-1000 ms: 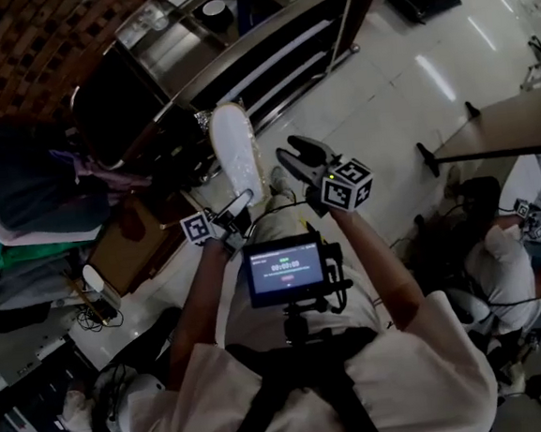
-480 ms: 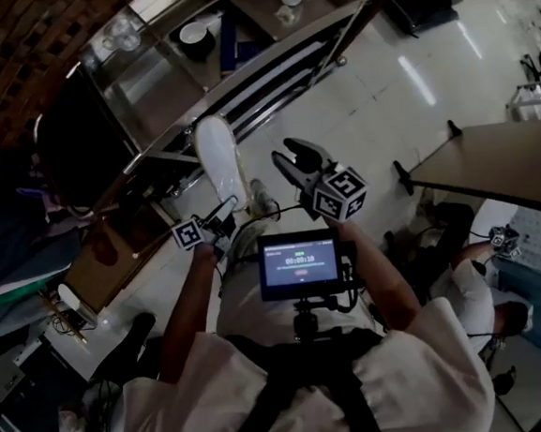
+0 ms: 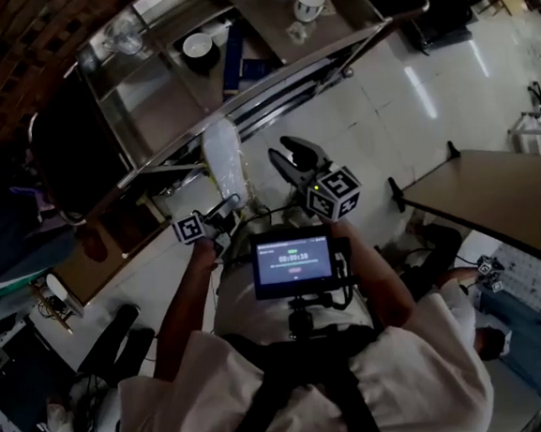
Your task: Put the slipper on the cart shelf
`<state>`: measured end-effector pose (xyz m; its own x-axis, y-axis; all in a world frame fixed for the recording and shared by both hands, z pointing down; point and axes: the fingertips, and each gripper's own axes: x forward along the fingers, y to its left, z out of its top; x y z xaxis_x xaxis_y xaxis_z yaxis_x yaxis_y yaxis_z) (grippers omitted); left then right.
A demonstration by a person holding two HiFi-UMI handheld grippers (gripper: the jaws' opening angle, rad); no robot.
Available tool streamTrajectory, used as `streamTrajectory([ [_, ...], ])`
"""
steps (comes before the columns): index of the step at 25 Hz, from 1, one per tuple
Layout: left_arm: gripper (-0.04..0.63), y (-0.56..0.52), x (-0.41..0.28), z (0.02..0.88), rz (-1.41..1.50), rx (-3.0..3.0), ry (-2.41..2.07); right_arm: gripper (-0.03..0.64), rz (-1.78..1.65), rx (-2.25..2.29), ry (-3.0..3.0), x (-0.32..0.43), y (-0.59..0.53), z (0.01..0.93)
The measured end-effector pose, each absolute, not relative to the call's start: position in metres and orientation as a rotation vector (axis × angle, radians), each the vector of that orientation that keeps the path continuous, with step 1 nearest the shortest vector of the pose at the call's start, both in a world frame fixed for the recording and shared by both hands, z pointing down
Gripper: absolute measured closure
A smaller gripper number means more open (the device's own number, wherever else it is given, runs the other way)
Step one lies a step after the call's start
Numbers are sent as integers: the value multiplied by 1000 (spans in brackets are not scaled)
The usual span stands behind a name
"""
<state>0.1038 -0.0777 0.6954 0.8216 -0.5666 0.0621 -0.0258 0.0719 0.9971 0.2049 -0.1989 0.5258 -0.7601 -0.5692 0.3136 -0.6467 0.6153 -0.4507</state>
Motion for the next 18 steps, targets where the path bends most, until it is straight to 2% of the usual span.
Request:
streamTrajectory([
  [9, 534, -120, 104, 737, -378, 1393, -754, 449, 841, 801, -2702, 212, -237, 532],
  [18, 534, -178, 97, 757, -514, 1341, -860, 449, 783, 673, -2676, 222, -254, 537],
])
